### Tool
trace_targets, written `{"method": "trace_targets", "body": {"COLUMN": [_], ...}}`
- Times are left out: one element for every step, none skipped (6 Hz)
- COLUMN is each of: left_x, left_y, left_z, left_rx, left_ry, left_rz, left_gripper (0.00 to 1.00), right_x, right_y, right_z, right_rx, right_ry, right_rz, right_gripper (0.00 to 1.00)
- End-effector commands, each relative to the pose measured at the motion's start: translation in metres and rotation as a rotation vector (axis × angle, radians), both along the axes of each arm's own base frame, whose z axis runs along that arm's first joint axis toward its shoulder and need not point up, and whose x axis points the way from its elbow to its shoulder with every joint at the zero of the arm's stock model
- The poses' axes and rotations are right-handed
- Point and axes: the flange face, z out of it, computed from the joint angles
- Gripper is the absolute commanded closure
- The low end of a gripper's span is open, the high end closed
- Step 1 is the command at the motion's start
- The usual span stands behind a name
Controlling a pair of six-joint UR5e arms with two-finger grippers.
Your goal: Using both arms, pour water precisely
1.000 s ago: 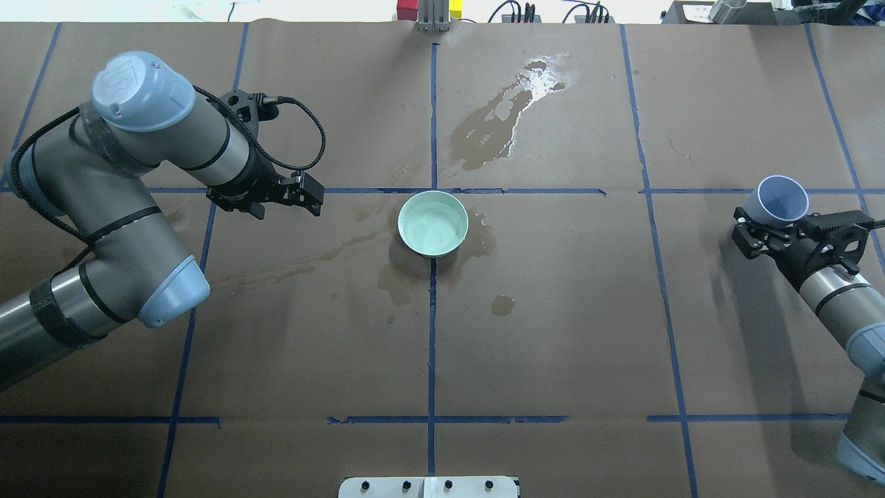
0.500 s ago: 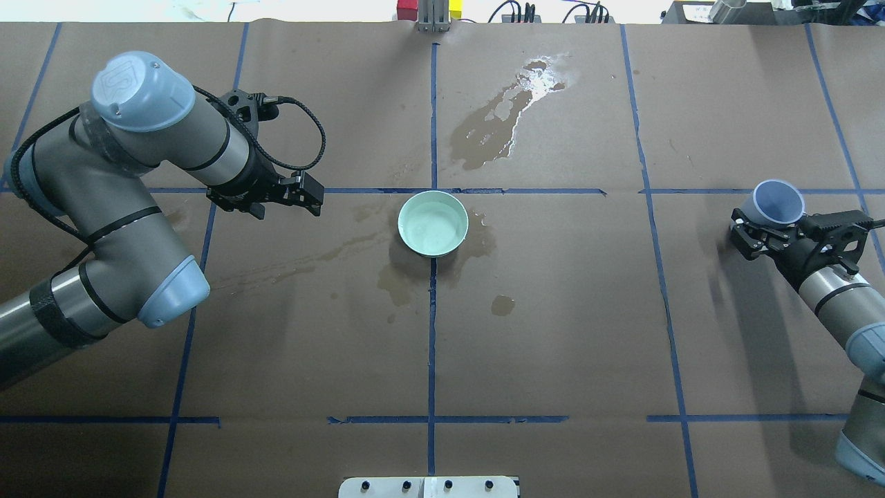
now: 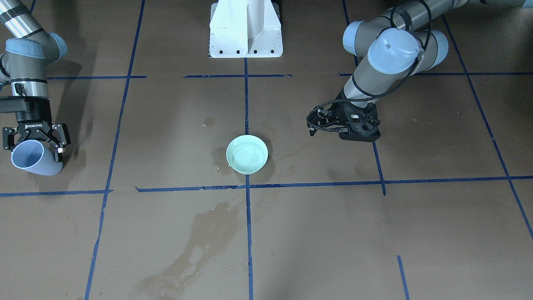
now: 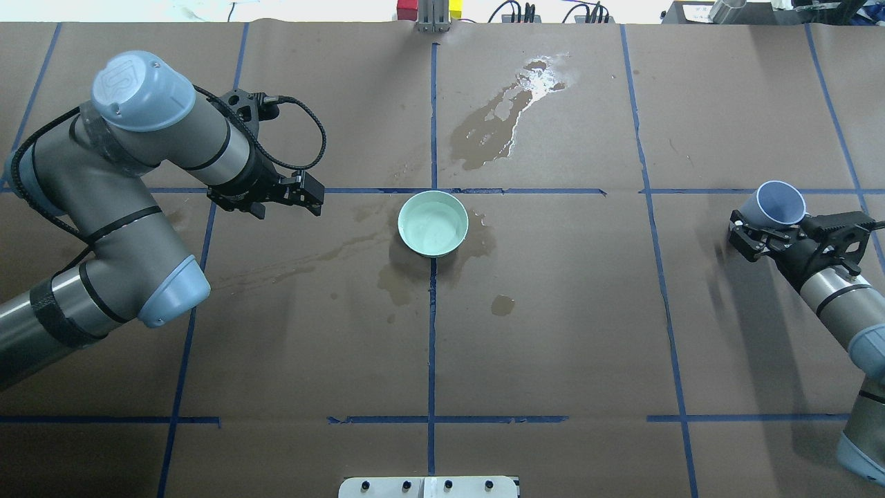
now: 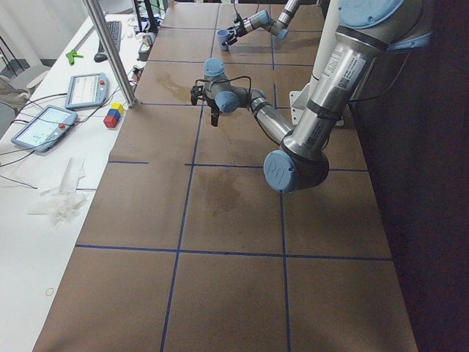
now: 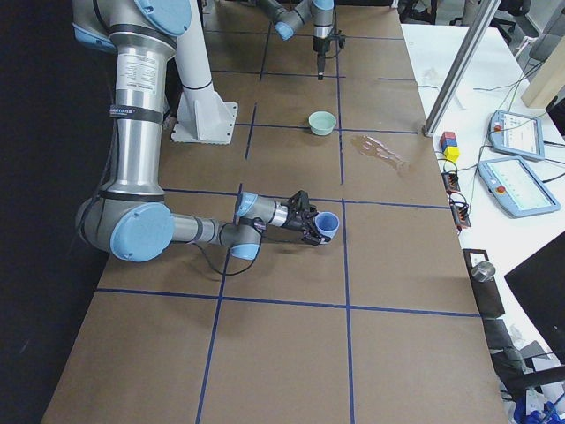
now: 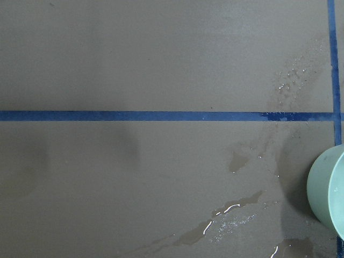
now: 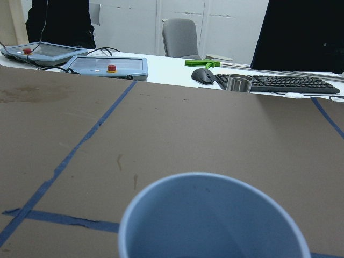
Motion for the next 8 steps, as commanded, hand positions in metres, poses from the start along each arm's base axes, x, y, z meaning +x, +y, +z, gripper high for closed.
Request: {"method": "trace_targets", "body": {"left_x": [0.000, -0.001, -0.001, -0.001, -0.001, 0.000, 0.000, 0.001], "left_y": [0.000, 0.000, 0.001, 0.001, 0.001, 0.002, 0.001, 0.000], "left_z": [0.001, -0.002, -0.003, -0.002, -0.003, -0.004, -0.006, -0.008], "left_rx": [-0.001, 0.002, 0.004, 0.003, 0.001, 0.002, -0.001, -0.009], "left_ry": [-0.001, 0.003, 0.004, 0.003, 0.004, 0.005, 0.008, 0.010], "left_rz": [0.000, 0.000, 0.000, 0.000, -0.002, 0.000, -0.003, -0.013], "left_gripper": [0.00, 0.00, 0.00, 0.00, 0.00, 0.00, 0.00, 0.00], "right_x": [0.006, 0.007, 0.002, -0.001, 0.022, 0.052, 0.085, 0.104], "right_y": [0.006, 0.012, 0.021, 0.030, 0.053, 0.070, 0.090, 0.103], "right_z": [0.010, 0.013, 0.013, 0.014, 0.029, 0.043, 0.055, 0.059], "right_rx": [0.019, 0.013, 0.003, 0.003, 0.002, -0.004, -0.008, -0.019], "right_ry": [-0.037, -0.060, -0.100, -0.117, -0.149, -0.164, -0.178, -0.194], "right_rz": [-0.005, -0.014, -0.029, -0.050, -0.104, -0.132, -0.167, -0.218], "right_gripper": [0.00, 0.00, 0.00, 0.00, 0.00, 0.00, 0.00, 0.00]}}
